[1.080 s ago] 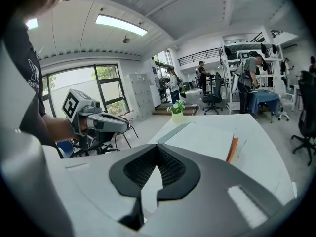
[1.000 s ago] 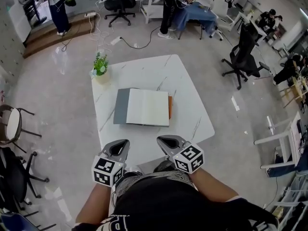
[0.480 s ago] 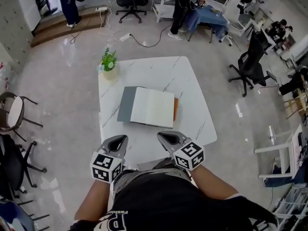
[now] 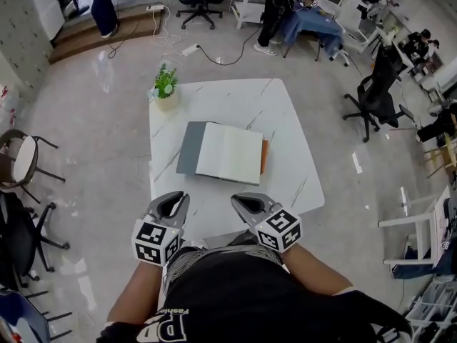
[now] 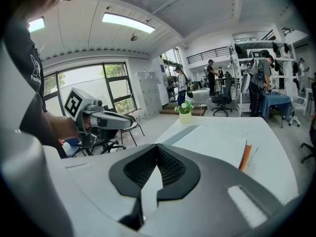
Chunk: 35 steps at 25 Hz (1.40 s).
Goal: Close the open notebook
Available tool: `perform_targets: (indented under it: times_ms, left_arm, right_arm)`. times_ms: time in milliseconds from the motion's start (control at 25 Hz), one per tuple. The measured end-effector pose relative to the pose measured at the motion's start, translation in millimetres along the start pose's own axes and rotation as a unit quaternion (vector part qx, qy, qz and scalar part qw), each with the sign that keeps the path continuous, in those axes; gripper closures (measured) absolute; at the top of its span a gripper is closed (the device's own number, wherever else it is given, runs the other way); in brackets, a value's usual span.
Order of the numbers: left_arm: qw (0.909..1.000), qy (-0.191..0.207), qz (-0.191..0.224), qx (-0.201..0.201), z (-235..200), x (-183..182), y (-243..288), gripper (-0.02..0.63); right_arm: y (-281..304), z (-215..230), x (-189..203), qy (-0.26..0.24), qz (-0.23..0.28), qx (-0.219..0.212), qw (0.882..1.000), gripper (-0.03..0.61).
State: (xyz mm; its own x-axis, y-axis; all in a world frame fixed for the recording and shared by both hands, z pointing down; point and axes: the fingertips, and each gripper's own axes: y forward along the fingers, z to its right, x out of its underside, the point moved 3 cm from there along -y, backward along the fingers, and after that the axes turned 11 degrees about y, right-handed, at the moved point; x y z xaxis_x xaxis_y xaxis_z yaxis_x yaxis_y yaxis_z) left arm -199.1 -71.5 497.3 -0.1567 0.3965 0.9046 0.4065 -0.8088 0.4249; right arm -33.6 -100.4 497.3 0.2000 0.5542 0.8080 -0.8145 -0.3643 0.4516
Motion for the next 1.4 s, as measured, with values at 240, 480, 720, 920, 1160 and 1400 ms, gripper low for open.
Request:
perform_targets:
  times_ms: [240, 480, 720, 920, 1160, 1400]
  left_arm:
    - [1.0, -0.005, 0.002, -0.004, -2, 4, -3, 0.502]
    - [1.0, -0.008, 0.001, -0.004, -5, 6, -3, 0.502]
    - [0.9999, -0.013, -0.002, -0.002, -7, 8, 0, 0.502]
    - [0.9998, -0.018, 0.0, -0.005, -9, 6, 4, 0.502]
    - [0.9996, -0.025, -0.009, -0.011, -18, 14, 13, 0.502]
    - [0.9989, -0.034, -0.03, -0.014, -32, 31, 30, 0.502]
  right_arm:
    - [1, -4, 3, -0.005, -0.002, -0.002, 1.0, 0.578]
    - [2, -2, 3, -0.003, -0.001, 0.0, 1.0, 0.578]
    - [1, 1, 4, 0.002, -0.002, 0.004, 1.0, 0.578]
    - [0, 5, 3, 0.005, -0.002, 0.007, 1.0, 0.578]
    - [-1, 15, 3, 0.01, -0.004, 0.015, 1.0, 0.58]
    - [-3, 25, -2, 0.016, -0.009, 0.018, 1.0, 0.578]
